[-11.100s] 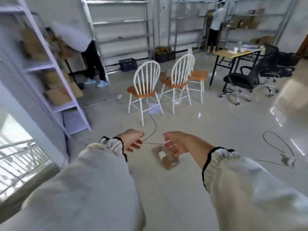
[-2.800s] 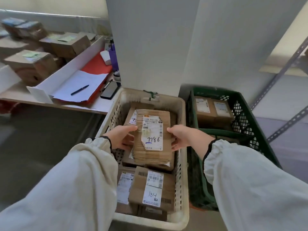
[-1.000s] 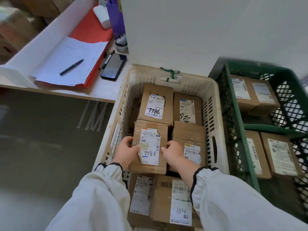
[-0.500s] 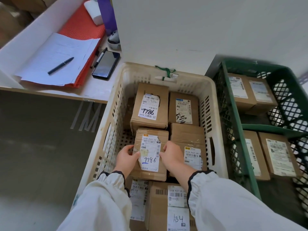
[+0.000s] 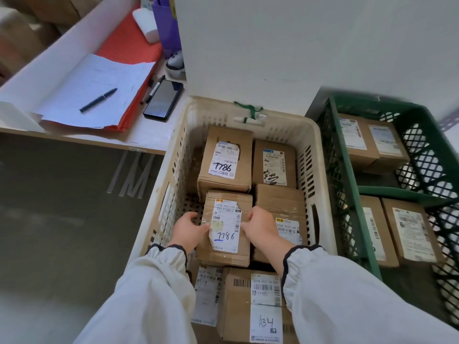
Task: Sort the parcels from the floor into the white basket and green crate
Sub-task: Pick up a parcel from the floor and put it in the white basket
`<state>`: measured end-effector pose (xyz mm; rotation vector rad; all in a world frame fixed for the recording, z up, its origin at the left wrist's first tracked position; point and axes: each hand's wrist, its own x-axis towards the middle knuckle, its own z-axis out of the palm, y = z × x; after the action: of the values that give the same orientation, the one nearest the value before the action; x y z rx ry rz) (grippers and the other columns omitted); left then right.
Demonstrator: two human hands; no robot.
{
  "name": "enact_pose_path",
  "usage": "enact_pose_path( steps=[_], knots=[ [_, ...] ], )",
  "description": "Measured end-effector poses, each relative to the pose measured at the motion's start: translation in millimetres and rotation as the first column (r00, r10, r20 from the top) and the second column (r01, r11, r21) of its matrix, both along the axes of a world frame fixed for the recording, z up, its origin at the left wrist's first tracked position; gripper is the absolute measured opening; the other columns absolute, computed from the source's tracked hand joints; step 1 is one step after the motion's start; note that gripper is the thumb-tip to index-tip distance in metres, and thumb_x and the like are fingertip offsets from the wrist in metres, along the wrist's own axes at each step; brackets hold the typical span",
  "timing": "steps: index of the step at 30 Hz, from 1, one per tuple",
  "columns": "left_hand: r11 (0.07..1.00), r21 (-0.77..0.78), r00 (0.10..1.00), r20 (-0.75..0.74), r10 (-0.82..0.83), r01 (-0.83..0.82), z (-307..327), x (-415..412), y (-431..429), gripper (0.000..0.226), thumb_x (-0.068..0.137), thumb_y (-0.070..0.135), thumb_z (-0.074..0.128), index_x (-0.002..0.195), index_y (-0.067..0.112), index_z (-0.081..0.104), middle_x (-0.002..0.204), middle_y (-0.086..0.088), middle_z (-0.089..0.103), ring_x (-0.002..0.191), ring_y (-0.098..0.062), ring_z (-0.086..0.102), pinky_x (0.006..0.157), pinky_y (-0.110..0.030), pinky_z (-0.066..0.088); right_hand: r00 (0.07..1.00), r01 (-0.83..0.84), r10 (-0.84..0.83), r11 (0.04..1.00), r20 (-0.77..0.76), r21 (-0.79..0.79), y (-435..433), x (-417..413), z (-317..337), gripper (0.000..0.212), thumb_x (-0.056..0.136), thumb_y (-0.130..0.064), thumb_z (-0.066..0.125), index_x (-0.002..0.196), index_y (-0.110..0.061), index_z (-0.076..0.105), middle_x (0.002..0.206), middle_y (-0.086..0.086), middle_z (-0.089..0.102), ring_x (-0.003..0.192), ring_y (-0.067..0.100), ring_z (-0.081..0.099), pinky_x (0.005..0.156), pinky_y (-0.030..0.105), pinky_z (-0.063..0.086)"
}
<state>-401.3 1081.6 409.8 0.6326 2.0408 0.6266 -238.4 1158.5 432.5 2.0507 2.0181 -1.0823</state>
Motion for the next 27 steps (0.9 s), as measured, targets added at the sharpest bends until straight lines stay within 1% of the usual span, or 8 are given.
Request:
enact_pose_path(
  steps=[3,8,14,16,18,19,23,27],
  knots=[
    [1.000,0.024,1.000,-0.022,0.003,-0.003,20,-1,-3,0.064,0.082,0.028,0.070,0.138,0.013,0.044,0.131,-0.008,0.057,0.113,-0.022,0.057,0.091,-0.035,0.050,1.000,-0.004,0.004,0.999,0.002,0.035,1,4,16,0.008,0.085,-0.021,0.059,0.089,-0.017,0.053,0.096,0.003,0.061,0.082,0.020,0.055,0.064,0.028,0.042],
    [0.998,0.061,0.998,-0.059,0.027,-0.023,56,5,-7,0.055,0.083,0.029,0.069,0.132,0.014,0.051,0.128,-0.005,0.058,0.108,-0.022,0.060,0.095,-0.041,0.050,0.995,-0.096,0.098,0.991,-0.018,0.093,5,-2,48,0.012,0.087,-0.025,0.060,0.095,-0.016,0.055,0.098,0.003,0.060,0.087,0.021,0.057,0.067,0.030,0.047],
    [0.985,0.123,0.988,-0.084,0.130,-0.119,102,14,-38,0.034,0.093,0.013,0.049,0.126,0.013,0.058,0.121,-0.011,0.062,0.109,-0.026,0.060,0.096,-0.040,0.050,0.970,-0.222,0.235,0.959,-0.060,0.176,-8,-6,94,0.012,0.089,-0.019,0.053,0.098,-0.013,0.059,0.097,0.004,0.060,0.086,0.021,0.058,0.065,0.030,0.047],
    [0.969,0.153,0.978,-0.050,0.202,-0.192,121,17,-56,0.035,0.093,0.006,0.043,0.125,0.012,0.058,0.114,-0.014,0.063,0.103,-0.028,0.062,0.081,-0.029,0.055,0.949,-0.290,0.309,0.935,-0.066,0.207,-17,-8,113,0.013,0.088,-0.014,0.050,0.095,-0.010,0.060,0.095,0.009,0.062,0.084,0.022,0.059,0.067,0.035,0.051],
    [0.937,0.182,0.953,0.005,0.303,-0.299,139,19,-78,0.036,0.094,-0.002,0.038,0.124,0.007,0.056,0.094,-0.010,0.062,0.077,-0.020,0.063,0.050,-0.013,0.047,0.913,-0.367,0.396,0.902,-0.097,0.229,-28,-15,130,0.014,0.087,-0.010,0.048,0.092,-0.006,0.061,0.095,0.015,0.062,0.084,0.025,0.059,0.070,0.037,0.052],
    [0.916,0.200,0.936,0.023,0.351,-0.348,147,20,-91,0.037,0.094,-0.005,0.036,0.124,0.005,0.055,0.085,-0.008,0.060,0.067,-0.017,0.059,0.043,-0.013,0.043,0.889,-0.409,0.443,0.882,-0.119,0.233,-35,-21,138,0.012,0.086,-0.009,0.049,0.091,-0.007,0.059,0.096,0.014,0.062,0.085,0.025,0.058,0.070,0.036,0.051],
    [0.856,0.209,0.877,0.015,0.480,-0.472,171,21,-159,0.042,0.088,-0.008,0.040,0.124,0.008,0.055,0.104,-0.013,0.062,0.083,-0.027,0.059,0.061,-0.030,0.050,0.774,-0.544,0.595,0.800,-0.216,0.256,-79,-57,160,0.013,0.086,-0.016,0.057,0.100,-0.015,0.059,0.102,0.004,0.061,0.088,0.018,0.056,0.070,0.027,0.050],
    [0.690,0.264,0.721,0.034,0.692,-0.674,195,21,-259,0.036,0.093,0.001,0.037,0.124,0.010,0.053,0.082,-0.005,0.057,0.062,-0.016,0.053,0.037,-0.013,0.038,0.587,-0.708,0.765,0.644,-0.264,0.291,-170,-100,185,0.023,0.085,-0.019,0.062,0.108,-0.015,0.061,0.104,0.002,0.061,0.095,0.016,0.058,0.071,0.024,0.048]
  ],
)
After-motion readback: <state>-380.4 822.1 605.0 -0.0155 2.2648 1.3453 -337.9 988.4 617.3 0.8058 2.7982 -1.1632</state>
